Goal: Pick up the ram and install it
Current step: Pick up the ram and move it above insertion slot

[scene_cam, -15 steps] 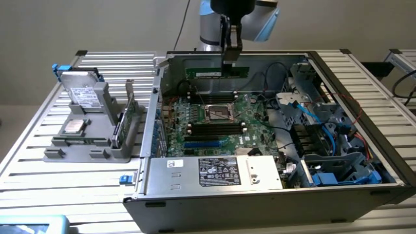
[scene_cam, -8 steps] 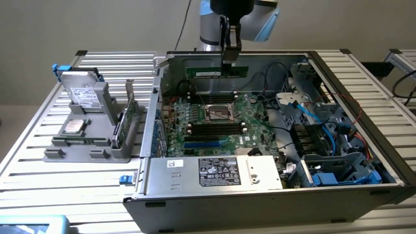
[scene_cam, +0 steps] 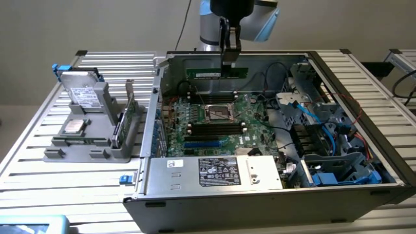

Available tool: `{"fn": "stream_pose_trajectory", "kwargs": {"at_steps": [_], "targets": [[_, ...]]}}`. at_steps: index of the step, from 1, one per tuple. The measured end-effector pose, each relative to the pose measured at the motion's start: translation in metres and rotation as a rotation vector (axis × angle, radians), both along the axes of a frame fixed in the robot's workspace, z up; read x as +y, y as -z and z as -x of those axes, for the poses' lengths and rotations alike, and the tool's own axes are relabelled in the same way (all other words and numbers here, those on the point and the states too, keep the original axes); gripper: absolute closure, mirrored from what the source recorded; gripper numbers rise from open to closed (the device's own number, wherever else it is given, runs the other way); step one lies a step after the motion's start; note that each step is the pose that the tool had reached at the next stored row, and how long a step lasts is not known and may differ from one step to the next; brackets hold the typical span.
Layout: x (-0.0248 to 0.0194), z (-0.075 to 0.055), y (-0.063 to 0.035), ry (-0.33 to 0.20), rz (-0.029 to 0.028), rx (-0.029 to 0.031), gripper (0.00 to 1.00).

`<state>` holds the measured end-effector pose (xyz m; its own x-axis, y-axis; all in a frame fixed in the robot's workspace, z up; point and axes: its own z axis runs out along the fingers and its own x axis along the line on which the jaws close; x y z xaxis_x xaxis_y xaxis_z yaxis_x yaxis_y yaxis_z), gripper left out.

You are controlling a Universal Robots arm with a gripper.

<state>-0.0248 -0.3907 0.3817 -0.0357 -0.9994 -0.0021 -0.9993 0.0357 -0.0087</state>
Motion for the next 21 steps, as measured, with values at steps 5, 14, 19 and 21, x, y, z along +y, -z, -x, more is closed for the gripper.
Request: {"fn": "stream_pose_trajectory", "kwargs": {"at_steps": [5,14,19,21], "targets": [[0.0009,0.000,0.0006,0.000,-0.0001,0.0000,0.87],[0.0022,0.000,0.0020,0.000,0.0011,0.0013,0.87],[0.0050,0.000,0.0095,0.000,0.0009,0.0012,0.87],[0.0052,0.000,0.0131,0.000,0.0012,0.0013,0.87]]}}
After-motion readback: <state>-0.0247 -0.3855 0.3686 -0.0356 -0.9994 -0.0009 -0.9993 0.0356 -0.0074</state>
